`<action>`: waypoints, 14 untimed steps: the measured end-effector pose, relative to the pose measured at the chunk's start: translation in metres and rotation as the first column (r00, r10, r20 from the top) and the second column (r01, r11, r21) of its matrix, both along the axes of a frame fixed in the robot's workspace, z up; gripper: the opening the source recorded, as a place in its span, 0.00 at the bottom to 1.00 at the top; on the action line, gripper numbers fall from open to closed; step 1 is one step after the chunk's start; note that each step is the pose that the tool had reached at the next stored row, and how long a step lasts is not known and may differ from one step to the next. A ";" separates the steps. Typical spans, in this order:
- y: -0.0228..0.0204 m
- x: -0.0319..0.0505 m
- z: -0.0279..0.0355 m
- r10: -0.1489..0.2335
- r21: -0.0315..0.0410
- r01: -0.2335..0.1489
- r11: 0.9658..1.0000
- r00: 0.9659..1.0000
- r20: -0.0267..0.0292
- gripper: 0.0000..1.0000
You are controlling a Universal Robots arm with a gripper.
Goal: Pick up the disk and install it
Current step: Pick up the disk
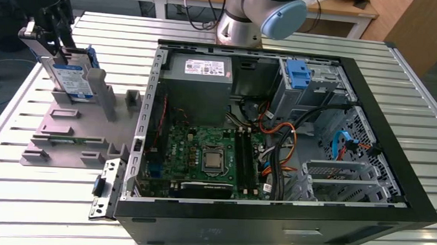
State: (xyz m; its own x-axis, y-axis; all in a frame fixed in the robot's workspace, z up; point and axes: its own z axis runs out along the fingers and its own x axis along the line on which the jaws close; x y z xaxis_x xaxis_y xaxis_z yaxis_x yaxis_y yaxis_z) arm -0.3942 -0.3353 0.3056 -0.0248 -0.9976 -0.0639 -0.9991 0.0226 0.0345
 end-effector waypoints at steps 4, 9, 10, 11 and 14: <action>-0.0007 0.0000 -0.0011 0.000 0.000 0.000 1.000 1.000 0.000 0.53; -0.0026 0.0000 -0.0016 0.000 0.000 0.000 1.000 1.000 0.000 0.53; -0.0026 0.0000 -0.0016 0.000 0.000 0.000 1.000 1.000 0.000 0.53; -0.0026 0.0000 -0.0017 0.000 0.000 0.000 1.000 1.000 0.000 0.53; -0.0027 0.0000 -0.0025 0.000 0.000 0.000 1.000 1.000 0.000 0.53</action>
